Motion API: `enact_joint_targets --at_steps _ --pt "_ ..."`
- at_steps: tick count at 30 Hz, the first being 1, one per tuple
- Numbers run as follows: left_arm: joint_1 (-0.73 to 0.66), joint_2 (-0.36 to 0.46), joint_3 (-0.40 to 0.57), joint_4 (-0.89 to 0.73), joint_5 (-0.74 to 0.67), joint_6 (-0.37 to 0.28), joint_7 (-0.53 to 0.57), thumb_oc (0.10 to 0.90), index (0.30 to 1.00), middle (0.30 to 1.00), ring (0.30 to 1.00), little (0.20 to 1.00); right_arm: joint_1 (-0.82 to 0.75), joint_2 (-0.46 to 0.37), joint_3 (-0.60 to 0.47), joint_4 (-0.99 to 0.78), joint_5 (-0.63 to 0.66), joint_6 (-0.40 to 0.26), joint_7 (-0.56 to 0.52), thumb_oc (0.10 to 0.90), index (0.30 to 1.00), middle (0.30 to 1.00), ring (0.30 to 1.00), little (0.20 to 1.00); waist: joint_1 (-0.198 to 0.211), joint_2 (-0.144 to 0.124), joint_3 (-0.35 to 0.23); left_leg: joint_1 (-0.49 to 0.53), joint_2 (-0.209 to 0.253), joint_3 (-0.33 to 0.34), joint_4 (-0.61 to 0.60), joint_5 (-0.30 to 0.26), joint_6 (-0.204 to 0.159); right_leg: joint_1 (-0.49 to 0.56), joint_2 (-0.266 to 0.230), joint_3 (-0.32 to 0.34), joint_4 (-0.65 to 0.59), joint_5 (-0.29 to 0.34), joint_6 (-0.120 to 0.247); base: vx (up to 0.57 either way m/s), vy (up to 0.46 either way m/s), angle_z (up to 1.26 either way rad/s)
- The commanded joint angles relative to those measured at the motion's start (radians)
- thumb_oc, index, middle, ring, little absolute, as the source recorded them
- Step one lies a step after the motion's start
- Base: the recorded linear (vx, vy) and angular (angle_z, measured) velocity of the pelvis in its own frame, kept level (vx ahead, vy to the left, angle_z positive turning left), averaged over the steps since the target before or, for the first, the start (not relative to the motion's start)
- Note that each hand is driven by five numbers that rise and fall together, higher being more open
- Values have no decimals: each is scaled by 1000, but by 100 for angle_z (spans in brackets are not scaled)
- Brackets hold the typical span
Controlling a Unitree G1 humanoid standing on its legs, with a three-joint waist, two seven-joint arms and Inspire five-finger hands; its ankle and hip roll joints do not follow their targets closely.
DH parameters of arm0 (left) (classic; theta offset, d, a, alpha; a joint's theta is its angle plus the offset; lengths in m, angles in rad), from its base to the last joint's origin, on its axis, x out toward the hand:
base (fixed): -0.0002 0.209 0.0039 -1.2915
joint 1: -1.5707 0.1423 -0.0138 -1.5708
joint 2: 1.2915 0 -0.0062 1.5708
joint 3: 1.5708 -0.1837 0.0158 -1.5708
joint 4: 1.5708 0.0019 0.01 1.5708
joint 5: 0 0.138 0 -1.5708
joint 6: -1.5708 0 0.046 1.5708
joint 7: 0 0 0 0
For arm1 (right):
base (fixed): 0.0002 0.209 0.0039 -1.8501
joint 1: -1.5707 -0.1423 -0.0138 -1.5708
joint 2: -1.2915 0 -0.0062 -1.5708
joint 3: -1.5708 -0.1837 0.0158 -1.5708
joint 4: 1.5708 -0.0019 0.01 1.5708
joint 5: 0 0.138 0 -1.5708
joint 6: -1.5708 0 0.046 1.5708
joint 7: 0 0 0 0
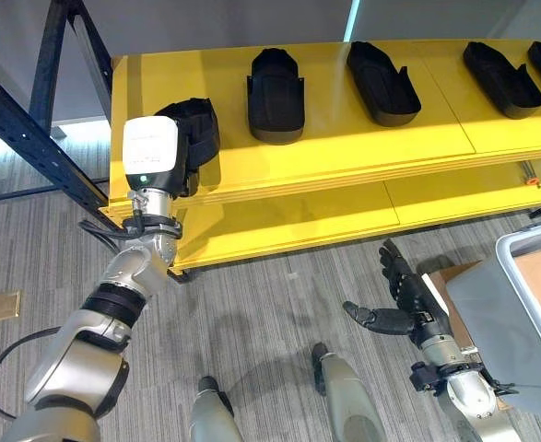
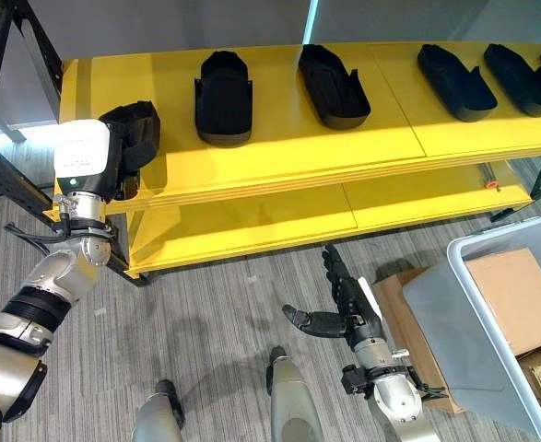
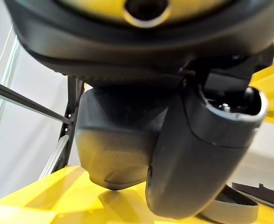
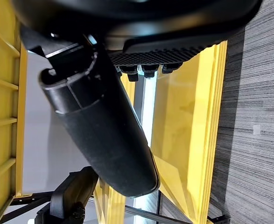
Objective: Move parts from the plastic box to the shelf.
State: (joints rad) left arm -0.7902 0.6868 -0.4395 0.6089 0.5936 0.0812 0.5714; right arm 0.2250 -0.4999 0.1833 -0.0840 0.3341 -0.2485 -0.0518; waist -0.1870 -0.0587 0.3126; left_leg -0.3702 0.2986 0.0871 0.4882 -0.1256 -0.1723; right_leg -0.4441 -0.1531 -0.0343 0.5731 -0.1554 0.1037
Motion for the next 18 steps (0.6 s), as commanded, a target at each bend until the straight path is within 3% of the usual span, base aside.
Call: enact_joint_targets --at_steps 1,18 --pt "-203 77 16 -15 3 -7 74 400 300 300 300 300 -8 -28 -43 -116 -21 -90 0 900 1000 1000 1000 1000 -1 7 -83 -63 33 -51 -16 64 28 112 -25 27 -36 -56 29 -1 -19 4" --pt "-259 120 9 15 -26 7 51 400 300 300 300 300 7 -30 -50 -119 -4 -81 17 900 1000 1000 1000 1000 1 9 -101 -98 34 -65 -4 64 29 78 -27 18 -15 -55 29 0 -2 1"
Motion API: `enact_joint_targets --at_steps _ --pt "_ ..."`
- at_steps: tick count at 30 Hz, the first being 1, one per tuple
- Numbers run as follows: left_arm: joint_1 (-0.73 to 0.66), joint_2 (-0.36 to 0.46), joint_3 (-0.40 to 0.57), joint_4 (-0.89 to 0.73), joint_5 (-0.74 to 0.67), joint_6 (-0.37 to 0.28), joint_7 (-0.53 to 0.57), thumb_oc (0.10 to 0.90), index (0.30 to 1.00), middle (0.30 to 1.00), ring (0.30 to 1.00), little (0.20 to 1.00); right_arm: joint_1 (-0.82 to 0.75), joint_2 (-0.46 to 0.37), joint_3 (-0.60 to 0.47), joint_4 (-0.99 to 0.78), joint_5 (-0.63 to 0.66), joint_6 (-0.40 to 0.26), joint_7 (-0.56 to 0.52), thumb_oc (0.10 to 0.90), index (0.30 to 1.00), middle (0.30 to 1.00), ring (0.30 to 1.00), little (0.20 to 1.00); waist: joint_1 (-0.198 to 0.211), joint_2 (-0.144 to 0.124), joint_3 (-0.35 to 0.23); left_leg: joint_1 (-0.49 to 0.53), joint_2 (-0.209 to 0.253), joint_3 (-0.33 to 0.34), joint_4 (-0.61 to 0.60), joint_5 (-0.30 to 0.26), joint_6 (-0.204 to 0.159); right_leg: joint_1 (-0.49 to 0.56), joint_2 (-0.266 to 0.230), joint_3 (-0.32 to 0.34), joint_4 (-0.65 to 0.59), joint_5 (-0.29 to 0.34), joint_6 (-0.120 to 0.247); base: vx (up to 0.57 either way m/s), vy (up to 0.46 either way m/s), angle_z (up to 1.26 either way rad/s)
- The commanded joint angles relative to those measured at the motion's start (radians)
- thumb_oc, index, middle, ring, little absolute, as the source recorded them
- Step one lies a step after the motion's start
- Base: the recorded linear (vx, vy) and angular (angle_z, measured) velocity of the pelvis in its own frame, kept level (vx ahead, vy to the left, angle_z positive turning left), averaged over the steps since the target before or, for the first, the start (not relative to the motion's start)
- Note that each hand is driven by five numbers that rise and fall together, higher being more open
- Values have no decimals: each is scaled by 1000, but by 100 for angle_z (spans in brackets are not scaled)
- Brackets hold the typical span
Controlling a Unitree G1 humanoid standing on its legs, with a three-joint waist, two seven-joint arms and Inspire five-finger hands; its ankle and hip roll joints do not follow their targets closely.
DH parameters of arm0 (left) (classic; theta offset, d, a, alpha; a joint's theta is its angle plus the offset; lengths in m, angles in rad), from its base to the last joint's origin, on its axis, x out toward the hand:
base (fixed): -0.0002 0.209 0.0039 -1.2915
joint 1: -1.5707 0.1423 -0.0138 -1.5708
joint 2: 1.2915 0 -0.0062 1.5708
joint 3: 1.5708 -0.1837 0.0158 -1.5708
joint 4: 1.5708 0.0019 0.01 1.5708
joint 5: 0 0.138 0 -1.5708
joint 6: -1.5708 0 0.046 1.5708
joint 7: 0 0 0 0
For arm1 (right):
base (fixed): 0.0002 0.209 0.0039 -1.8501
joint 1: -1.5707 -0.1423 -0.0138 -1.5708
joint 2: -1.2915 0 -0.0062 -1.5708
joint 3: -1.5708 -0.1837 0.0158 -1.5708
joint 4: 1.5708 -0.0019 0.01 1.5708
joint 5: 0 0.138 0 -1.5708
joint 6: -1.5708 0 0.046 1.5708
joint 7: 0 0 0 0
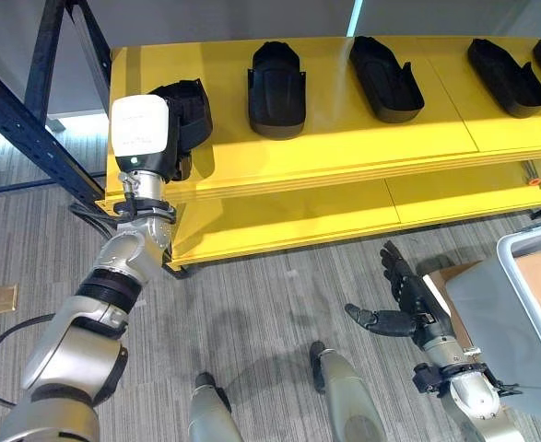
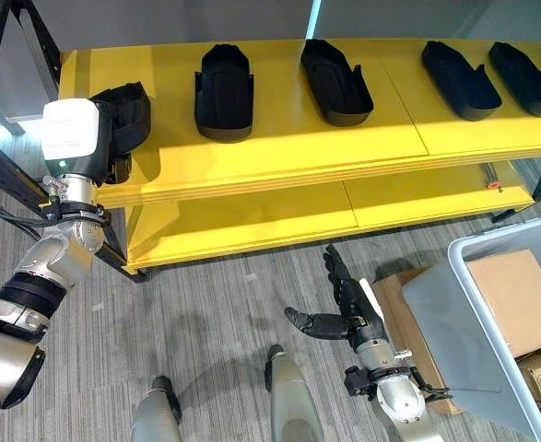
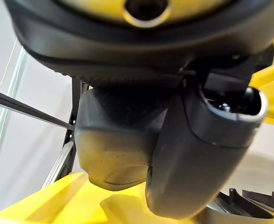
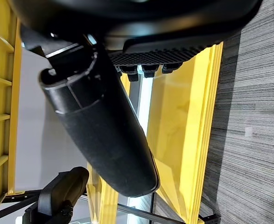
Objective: Move parts from the plastic box to the shelf.
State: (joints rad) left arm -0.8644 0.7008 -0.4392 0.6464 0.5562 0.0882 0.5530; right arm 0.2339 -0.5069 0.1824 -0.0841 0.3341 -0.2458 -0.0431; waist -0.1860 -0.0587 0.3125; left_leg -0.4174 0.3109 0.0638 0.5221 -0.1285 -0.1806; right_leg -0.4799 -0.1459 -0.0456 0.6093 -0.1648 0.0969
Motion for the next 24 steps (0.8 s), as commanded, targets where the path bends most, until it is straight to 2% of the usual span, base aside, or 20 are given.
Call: enact_joint_targets --at_steps 1,24 --pt "-188 106 7 -23 11 1 68 400 300 300 300 300 0 -23 -50 -119 -5 -84 8 900 1000 1000 1000 1000 -1 9 -101 -52 21 -42 -38 67 38 114 -35 28 -51 -46 36 0 0 0" --pt "-240 109 -36 16 -14 -12 49 400 300 300 300 300 1 -34 -46 -119 -4 -83 13 900 1000 1000 1000 1000 2 12 -109 -75 18 -45 -22 69 41 92 -37 32 -38 -39 38 -1 -1 1"
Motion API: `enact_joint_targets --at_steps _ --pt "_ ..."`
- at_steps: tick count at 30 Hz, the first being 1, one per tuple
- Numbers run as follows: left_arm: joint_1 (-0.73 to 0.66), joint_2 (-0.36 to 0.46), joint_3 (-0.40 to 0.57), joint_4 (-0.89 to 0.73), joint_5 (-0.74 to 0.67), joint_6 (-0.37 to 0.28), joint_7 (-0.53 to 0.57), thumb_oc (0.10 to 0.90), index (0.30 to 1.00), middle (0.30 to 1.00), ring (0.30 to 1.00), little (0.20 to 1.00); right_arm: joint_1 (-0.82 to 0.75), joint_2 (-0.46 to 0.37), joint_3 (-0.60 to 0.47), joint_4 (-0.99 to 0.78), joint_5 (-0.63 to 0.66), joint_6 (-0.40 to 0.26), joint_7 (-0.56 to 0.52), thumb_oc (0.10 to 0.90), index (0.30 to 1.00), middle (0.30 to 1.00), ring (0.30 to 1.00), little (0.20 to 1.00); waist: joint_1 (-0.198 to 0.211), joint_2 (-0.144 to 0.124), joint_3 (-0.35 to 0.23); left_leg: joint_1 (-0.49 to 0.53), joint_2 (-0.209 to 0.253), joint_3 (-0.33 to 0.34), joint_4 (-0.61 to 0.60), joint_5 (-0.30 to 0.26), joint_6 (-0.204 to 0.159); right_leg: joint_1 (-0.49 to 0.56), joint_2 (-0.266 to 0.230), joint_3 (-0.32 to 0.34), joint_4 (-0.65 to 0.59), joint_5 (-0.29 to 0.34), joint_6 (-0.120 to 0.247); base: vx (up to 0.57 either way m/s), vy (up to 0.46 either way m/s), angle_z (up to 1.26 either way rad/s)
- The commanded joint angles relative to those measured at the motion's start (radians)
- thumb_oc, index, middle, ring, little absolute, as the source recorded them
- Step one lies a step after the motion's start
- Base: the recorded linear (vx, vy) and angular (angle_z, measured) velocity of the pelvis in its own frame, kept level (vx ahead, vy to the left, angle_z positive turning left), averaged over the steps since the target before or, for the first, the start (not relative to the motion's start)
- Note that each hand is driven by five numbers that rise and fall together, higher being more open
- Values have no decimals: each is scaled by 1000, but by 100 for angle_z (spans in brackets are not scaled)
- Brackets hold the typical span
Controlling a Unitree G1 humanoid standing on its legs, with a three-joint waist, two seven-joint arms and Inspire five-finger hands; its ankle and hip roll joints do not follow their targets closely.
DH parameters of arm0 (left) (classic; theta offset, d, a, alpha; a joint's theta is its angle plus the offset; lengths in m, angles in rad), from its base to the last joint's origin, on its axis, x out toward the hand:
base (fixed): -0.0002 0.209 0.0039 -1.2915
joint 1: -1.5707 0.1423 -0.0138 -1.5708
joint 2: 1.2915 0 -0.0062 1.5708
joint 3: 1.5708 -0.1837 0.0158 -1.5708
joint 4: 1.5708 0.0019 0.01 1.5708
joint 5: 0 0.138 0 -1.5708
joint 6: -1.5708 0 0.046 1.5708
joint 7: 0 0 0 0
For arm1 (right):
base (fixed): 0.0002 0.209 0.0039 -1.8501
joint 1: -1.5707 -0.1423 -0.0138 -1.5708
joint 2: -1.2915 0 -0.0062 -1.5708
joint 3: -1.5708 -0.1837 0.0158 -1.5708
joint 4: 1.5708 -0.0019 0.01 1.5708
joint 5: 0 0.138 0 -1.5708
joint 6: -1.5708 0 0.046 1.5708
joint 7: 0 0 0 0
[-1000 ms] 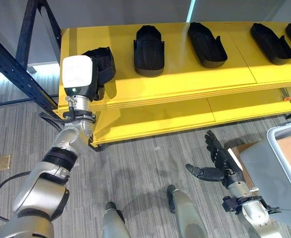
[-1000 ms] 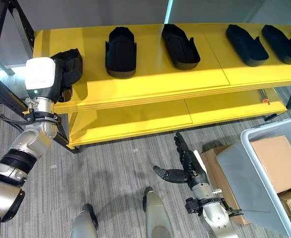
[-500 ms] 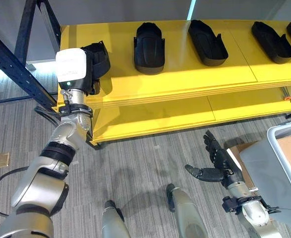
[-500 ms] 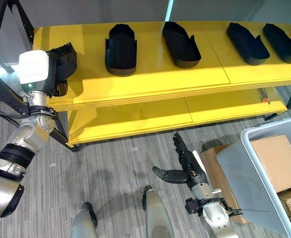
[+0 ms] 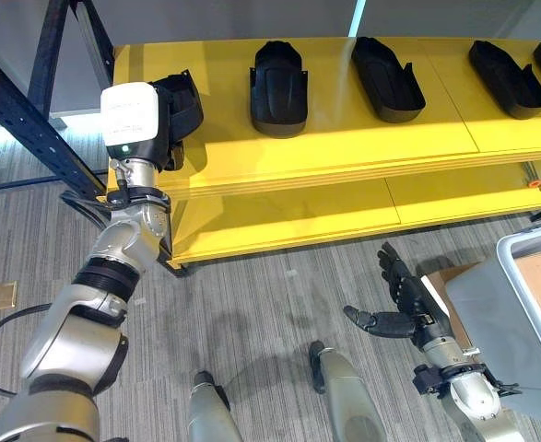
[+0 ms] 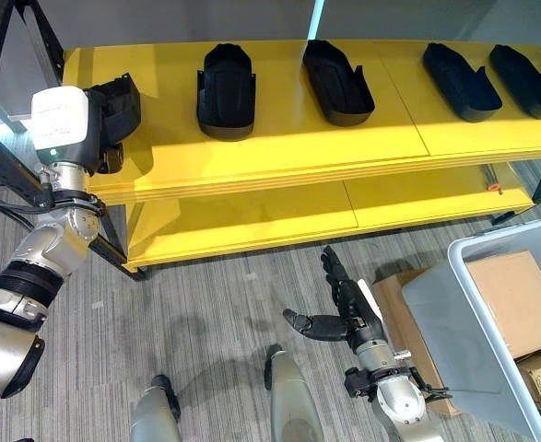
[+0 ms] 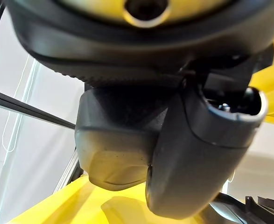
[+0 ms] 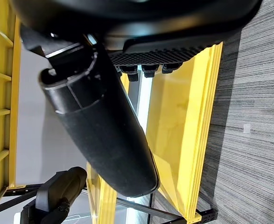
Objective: Move parts from the plastic box to the shelf.
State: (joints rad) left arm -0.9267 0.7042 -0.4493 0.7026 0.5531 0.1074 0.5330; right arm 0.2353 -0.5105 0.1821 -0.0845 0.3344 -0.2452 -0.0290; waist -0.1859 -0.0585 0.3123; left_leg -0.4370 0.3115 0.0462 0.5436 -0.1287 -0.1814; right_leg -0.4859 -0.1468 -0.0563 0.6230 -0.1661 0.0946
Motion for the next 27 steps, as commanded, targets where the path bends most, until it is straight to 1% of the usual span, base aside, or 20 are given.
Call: enact_joint_targets --at_steps 1,2,3,4,27 --pt "-181 105 -31 -39 -11 -32 68 400 300 300 300 300 0 -29 -44 -117 -1 -84 0 900 1000 1000 1000 1000 2 12 -110 -58 18 -28 -42 68 42 97 -36 41 -51 -39 40 0 0 0" --pt "-183 105 -32 -40 -10 -32 67 400 300 300 300 300 0 -30 -44 -117 0 -84 0 900 1000 1000 1000 1000 2 11 -110 -59 18 -29 -41 67 43 97 -36 41 -52 -39 40 0 0 0" --pt "-187 104 -33 -39 -10 -32 67 624 613 613 613 613 -1 -30 -43 -117 0 -84 1 900 1000 1000 1000 1000 2 11 -111 -60 18 -30 -41 67 43 97 -36 41 -51 -39 41 0 0 0" --pt "-188 103 -36 -37 -9 -32 65 900 1000 1000 1000 1000 -1 -30 -43 -117 0 -83 1 900 1000 1000 1000 1000 2 11 -112 -60 18 -30 -40 67 43 96 -37 41 -51 -39 41 0 0 0" --pt "-209 120 -65 -35 -5 -46 35 900 1000 1000 1000 1000 19 -32 -57 -110 0 -83 5 900 1000 1000 1000 1000 4 11 -122 -83 15 -32 -34 67 48 77 -40 45 -53 -26 43 0 0 0"
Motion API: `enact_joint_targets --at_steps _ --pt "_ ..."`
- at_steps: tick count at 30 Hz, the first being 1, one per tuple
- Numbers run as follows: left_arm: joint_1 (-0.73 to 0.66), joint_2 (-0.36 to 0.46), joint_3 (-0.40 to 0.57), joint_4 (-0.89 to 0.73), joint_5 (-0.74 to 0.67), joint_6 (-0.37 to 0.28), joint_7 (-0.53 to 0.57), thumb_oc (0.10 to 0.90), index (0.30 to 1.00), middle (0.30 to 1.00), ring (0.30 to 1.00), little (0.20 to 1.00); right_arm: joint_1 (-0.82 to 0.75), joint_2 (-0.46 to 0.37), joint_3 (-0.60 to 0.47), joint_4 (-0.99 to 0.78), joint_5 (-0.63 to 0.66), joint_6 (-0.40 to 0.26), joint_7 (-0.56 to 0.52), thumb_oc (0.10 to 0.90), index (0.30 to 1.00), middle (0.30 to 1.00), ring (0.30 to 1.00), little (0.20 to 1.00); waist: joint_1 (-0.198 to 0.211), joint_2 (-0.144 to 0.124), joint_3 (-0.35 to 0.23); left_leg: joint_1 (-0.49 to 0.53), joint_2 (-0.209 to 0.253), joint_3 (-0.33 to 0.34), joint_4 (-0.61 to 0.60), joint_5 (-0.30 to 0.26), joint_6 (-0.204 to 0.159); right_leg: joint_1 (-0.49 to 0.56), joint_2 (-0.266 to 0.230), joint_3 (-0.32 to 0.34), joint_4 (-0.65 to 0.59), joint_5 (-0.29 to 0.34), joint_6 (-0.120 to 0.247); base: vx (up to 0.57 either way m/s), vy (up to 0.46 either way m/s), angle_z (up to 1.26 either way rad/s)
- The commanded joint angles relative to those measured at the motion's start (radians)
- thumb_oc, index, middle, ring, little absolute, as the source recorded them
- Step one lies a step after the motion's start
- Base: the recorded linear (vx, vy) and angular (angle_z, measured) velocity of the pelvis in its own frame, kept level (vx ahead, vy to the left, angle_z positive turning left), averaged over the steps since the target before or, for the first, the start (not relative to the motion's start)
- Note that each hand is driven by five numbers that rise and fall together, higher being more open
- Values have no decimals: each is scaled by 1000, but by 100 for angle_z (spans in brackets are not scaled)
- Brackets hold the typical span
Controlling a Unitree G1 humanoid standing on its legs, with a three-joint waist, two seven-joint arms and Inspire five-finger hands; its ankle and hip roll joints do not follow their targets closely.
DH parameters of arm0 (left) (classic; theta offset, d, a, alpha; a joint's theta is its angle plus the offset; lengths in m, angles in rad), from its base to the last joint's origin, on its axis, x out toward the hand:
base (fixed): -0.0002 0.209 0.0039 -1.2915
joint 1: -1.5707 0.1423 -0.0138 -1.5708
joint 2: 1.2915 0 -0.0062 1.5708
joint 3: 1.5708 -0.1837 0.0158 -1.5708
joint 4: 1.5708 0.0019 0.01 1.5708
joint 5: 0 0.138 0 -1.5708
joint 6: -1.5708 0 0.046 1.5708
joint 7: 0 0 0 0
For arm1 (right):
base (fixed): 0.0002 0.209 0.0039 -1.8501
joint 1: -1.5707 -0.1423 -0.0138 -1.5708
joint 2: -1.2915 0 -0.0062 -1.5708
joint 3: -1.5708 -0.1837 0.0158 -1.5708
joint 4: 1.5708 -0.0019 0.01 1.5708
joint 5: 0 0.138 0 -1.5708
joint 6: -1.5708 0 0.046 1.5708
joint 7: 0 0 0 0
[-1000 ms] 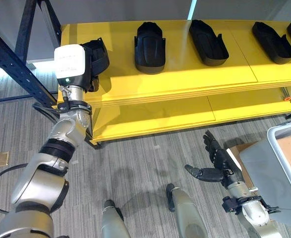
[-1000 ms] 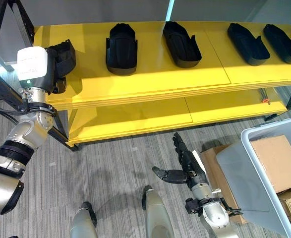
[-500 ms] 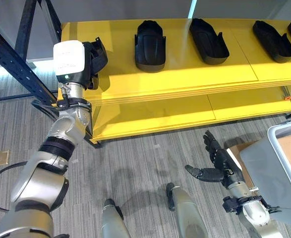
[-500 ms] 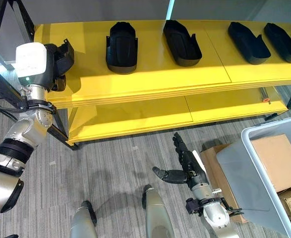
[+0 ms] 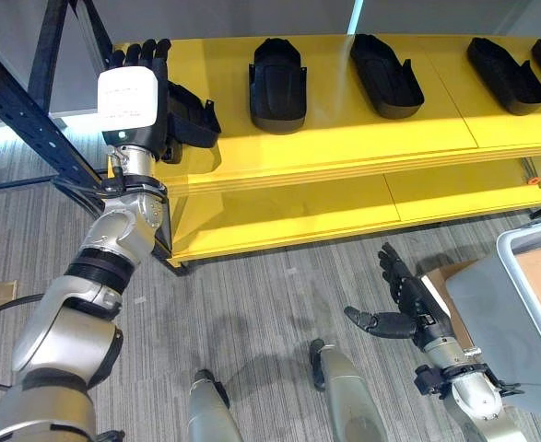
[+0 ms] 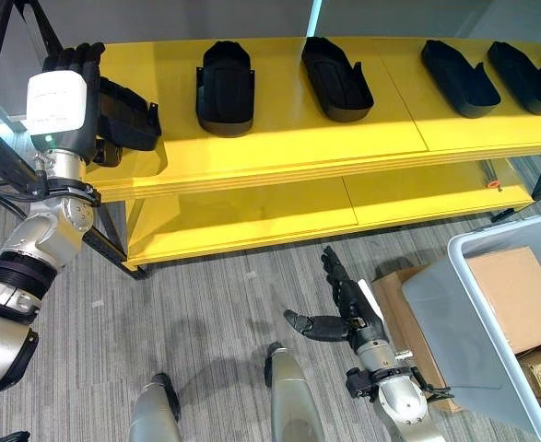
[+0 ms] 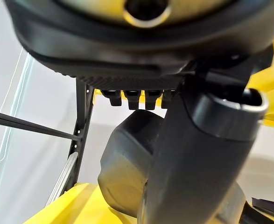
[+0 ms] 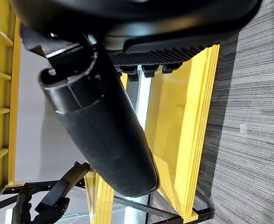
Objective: Move parts from the plastic box to the shelf.
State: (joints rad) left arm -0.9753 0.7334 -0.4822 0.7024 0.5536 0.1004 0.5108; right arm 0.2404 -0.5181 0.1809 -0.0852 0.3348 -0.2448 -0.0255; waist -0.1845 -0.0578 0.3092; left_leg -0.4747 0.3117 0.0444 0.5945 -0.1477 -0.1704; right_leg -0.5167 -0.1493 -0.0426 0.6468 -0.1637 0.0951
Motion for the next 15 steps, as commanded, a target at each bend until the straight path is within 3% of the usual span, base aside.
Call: enact_joint_targets --at_steps 1,15 --pt "-161 91 -32 -34 -6 -39 57 900 1000 1000 1000 1000 14 -25 -56 -110 0 -83 2 900 1000 1000 1000 1000 3 11 -119 -46 15 -30 -85 86 37 107 -38 31 -76 -28 43 0 0 0" --pt "-204 54 -28 -21 -41 -9 -11 900 1000 1000 1000 1000 8 -17 -59 -97 -14 -56 -2 900 1000 1000 1000 1000 9 10 -124 -70 11 -42 -77 89 41 93 -36 26 -65 -28 40 -1 -2 1"
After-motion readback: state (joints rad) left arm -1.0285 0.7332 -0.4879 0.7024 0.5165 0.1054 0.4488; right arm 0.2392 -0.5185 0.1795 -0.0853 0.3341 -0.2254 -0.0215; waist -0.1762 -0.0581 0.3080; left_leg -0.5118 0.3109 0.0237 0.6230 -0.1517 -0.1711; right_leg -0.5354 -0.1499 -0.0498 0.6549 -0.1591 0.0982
